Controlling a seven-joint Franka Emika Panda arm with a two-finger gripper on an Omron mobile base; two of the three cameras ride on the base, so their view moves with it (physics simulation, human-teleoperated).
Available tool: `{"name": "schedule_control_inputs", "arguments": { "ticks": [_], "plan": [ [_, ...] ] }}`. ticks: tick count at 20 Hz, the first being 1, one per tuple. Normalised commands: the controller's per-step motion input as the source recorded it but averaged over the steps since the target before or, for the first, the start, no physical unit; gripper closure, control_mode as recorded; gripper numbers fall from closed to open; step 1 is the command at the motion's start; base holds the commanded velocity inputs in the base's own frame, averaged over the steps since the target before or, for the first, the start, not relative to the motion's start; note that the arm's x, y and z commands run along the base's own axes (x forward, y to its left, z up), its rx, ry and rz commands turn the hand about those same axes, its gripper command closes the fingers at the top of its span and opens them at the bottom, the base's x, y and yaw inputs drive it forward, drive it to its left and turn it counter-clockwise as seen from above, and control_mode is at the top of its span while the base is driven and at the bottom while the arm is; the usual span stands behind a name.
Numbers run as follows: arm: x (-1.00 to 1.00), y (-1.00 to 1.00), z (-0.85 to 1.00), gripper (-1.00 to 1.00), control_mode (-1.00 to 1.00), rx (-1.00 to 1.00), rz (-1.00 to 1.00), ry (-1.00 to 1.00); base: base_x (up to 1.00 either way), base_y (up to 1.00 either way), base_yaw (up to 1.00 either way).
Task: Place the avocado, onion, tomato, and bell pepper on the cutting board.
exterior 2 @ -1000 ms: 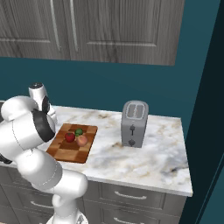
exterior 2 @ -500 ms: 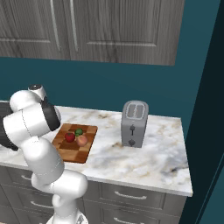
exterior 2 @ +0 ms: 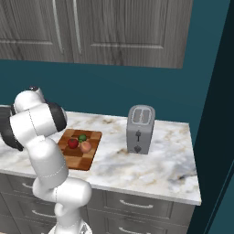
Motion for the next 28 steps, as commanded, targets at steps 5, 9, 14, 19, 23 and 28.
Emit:
{"name": "schedule_control_inputs", "arguments": {
  "ticks": [5,9,14,19,23,28],
  "plan": [
    [0.0,0.06,-0.19,-1.0,-1.0,-0.04,0.0,0.01,0.0,0.0,0.0],
    [0.0,0.03,-0.08,-1.0,-1.0,-0.05,0.0,0.01,0.0,0.0,0.0],
    [0.0,0.01,-0.2,-1.0,-1.0,-0.05,0.0,0.0,0.0,0.0,0.0],
    [0.04,0.05,-0.18,-1.0,-1.0,-0.02,0.0,0.01,0.0,0.0,0.0],
    [0.13,0.12,-0.22,-1.0,-1.0,-0.02,0.0,0.01,0.0,0.0,0.0],
    [0.15,0.11,-0.38,-1.0,-1.0,-0.05,0.0,0.01,0.0,0.0,0.0]
  ]
}}
